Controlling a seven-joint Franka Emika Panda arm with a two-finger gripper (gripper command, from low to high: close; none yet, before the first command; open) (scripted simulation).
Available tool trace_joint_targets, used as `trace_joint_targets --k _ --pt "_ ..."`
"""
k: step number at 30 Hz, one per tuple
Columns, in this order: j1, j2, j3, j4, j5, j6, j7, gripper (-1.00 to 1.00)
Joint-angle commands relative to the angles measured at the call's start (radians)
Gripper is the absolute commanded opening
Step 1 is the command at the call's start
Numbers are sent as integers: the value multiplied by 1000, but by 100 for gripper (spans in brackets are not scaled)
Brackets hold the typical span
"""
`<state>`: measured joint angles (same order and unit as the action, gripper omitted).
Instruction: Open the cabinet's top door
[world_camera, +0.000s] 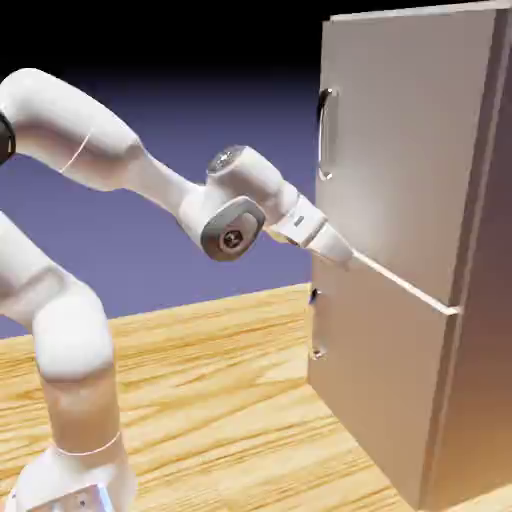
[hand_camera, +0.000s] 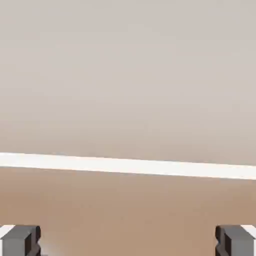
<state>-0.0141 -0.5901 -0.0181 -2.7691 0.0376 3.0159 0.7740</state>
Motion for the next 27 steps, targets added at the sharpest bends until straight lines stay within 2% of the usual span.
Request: trace_joint_targets --k 1,27 --pt "-21 -15 14 7 43 -5 33 0" --pt "-441 -371 497 133 1174 -98 1034 0"
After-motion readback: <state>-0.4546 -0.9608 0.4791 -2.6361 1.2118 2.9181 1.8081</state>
